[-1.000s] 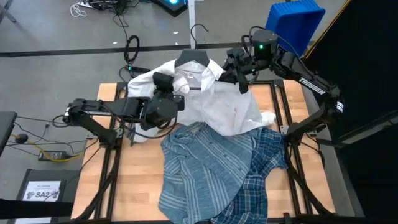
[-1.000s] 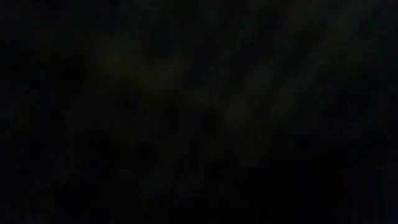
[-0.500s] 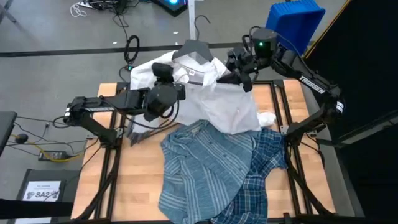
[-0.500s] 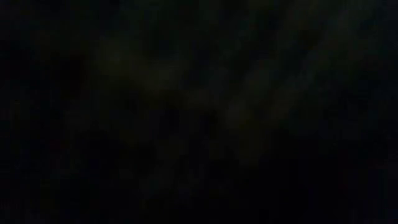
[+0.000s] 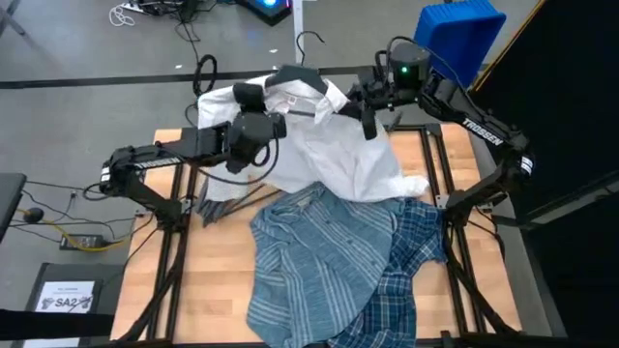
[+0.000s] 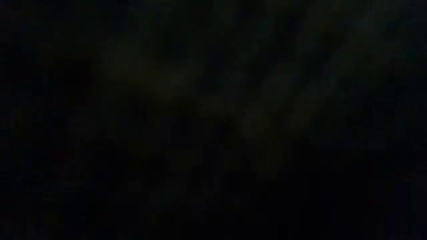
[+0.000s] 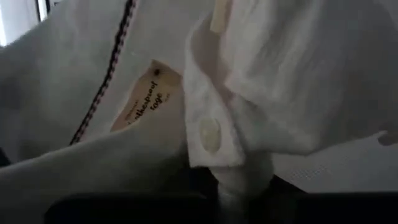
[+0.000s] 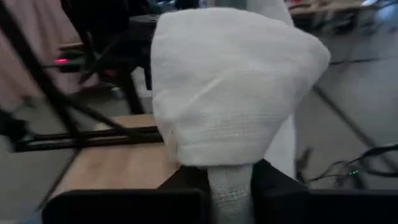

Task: Hang clothes
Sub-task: Insert the black hanger into the white shirt, then hang the white shirt on the hanging rack

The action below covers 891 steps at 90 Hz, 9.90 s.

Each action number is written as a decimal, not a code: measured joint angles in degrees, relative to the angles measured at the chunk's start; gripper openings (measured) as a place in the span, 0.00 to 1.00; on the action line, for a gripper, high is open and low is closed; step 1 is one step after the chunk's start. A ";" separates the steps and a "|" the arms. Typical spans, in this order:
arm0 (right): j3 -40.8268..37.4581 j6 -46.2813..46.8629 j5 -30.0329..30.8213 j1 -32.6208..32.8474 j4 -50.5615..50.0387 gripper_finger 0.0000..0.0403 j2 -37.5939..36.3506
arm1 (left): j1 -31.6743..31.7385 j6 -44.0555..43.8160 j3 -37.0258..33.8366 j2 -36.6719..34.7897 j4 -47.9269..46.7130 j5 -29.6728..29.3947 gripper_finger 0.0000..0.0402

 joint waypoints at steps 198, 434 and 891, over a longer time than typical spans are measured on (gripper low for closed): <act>0.15 -9.52 9.08 -12.76 10.85 0.52 -4.87 | 13.32 10.65 4.72 0.31 9.57 20.54 0.00; -57.75 21.86 -14.08 5.01 23.61 0.47 -5.86 | -12.00 -109.58 -51.63 -5.10 35.46 109.99 0.61; 30.37 -1.90 -0.37 -19.91 4.93 0.42 15.18 | 32.11 -10.15 42.75 20.88 5.07 45.48 0.14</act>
